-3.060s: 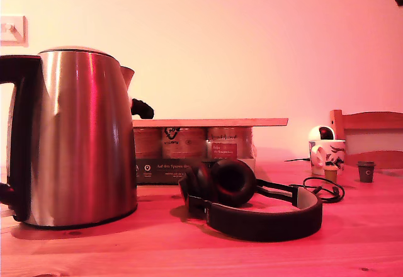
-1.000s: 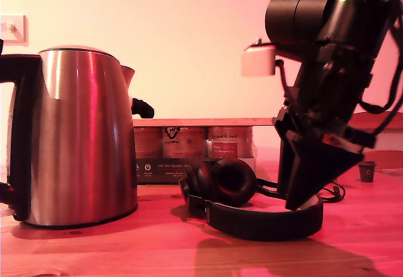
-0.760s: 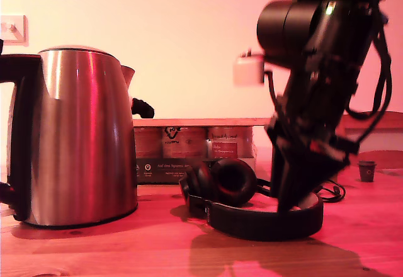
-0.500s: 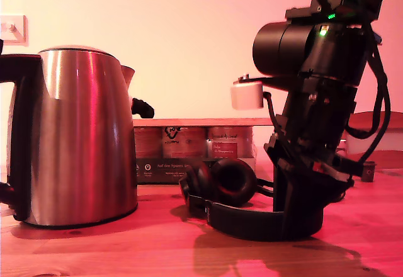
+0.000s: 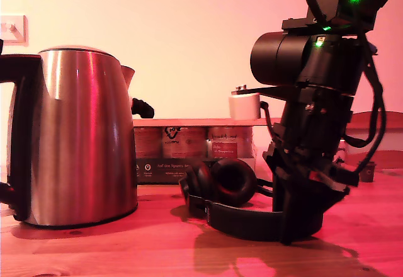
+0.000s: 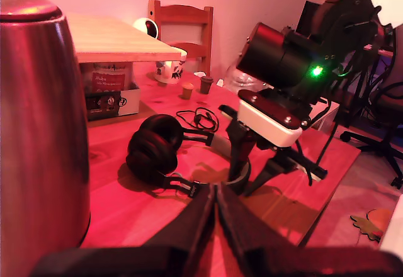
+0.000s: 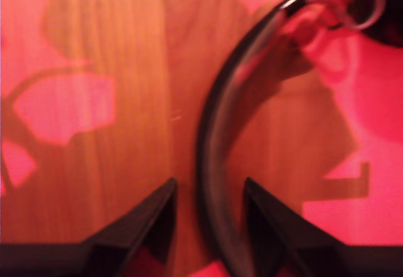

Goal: Pick up the headphones and place it on the shelf behind you

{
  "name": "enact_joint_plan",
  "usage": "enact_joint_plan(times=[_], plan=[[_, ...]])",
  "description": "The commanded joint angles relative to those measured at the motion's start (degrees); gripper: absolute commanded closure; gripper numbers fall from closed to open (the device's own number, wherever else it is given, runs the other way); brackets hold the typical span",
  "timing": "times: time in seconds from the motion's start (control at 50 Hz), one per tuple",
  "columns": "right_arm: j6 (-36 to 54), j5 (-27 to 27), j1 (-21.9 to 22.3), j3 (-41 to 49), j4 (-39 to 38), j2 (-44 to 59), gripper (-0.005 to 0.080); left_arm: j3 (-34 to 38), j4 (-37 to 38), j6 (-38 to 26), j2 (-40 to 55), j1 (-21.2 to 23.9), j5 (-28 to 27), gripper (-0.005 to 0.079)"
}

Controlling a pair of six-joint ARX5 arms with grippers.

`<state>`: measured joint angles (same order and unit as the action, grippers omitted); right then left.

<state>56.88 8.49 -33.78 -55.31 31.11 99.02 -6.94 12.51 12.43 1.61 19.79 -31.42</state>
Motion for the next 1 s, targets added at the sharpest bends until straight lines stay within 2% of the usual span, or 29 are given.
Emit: enact_joint_plan(times=[0.0, 0.1, 0.4, 0.76, 0.98], plan=[[0.0, -0.1, 0.0, 0.3, 0.0, 1.1, 0.0631, 0.7, -0.3, -0.4, 0.2, 0.2, 0.0, 0.0761], [0.0, -0.2, 0.0, 0.2, 0.0, 1.1, 0.077, 0.7, -0.3, -0.4, 0.2, 0.2, 0.0, 0.0761], [-2.2, -1.6, 0.0, -3.4, 3.8, 1.1, 0.0765, 0.7, -0.3, -0.4, 0.2, 0.2, 0.5, 0.0761], [-10.8, -0.7, -0.8, -16.2, 21.8, 1.1, 0.0765, 0.7, -0.3, -0.4, 0.2, 0.2, 0.6, 0.0761], [-13.6, 4.5, -1.0, -26.9, 31.1, 1.0, 0.0765, 0.7, -0.3, -0.5, 0.2, 0.2, 0.7, 0.0761]])
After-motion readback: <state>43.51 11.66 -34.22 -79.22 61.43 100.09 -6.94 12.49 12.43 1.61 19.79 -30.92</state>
